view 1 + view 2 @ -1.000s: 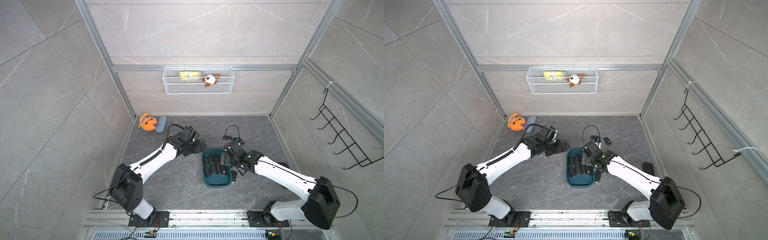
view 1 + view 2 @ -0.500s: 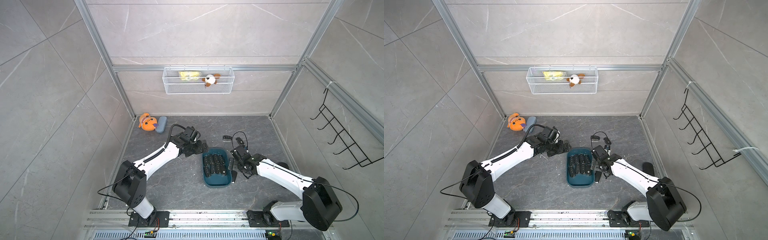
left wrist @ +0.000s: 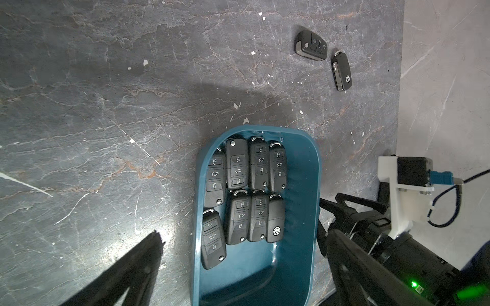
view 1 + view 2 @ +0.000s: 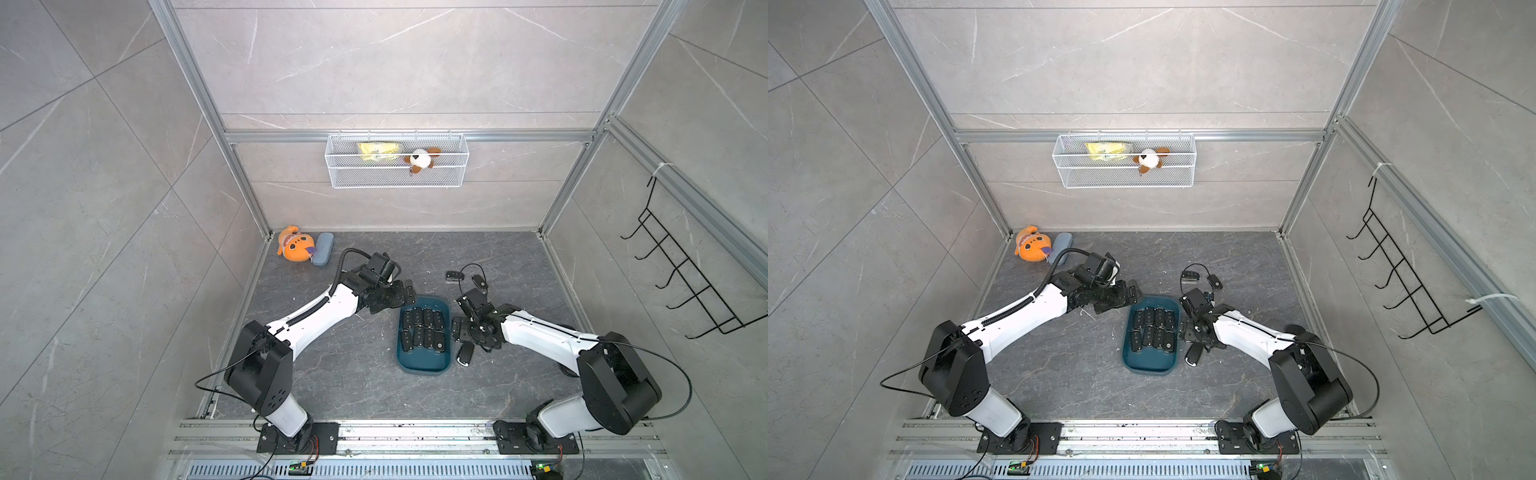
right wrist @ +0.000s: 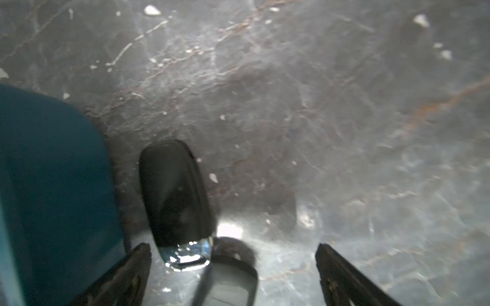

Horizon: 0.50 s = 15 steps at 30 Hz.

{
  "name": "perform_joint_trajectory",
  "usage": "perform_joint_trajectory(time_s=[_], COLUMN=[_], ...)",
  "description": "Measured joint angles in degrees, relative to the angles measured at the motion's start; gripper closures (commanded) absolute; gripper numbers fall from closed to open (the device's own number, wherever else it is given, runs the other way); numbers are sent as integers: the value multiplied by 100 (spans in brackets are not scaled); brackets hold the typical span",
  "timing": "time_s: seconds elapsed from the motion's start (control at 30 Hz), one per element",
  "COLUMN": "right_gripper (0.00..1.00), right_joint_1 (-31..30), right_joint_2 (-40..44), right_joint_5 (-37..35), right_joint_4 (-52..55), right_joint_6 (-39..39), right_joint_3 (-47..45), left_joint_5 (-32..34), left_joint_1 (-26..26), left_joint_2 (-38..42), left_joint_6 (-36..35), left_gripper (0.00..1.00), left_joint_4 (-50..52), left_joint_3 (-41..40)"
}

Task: Place the car key into the storage box
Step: Adjust the storage box at the center of the board, then pick up the car key from the center of the board.

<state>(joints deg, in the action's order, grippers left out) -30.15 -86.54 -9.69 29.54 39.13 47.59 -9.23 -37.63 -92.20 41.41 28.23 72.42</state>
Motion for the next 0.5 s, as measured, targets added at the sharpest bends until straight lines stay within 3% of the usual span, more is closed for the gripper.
perform_joint_trajectory(time_s=[0.33,0.5], right_gripper=[13,22], right_joint_1=[2,2], right_joint_2=[-455,-743], right_joint_5=[127,164], right_joint_4=[-247,-286], right_joint_6=[-282,-448], right_joint_3=[179,378], left_joint_5=[4,9], left_joint_1=[0,0], left_joint_2=[0,0], left_joint_6=[-9,-11], left_gripper=[0,0], left_joint_4=[2,13], left_joint_3=[0,0])
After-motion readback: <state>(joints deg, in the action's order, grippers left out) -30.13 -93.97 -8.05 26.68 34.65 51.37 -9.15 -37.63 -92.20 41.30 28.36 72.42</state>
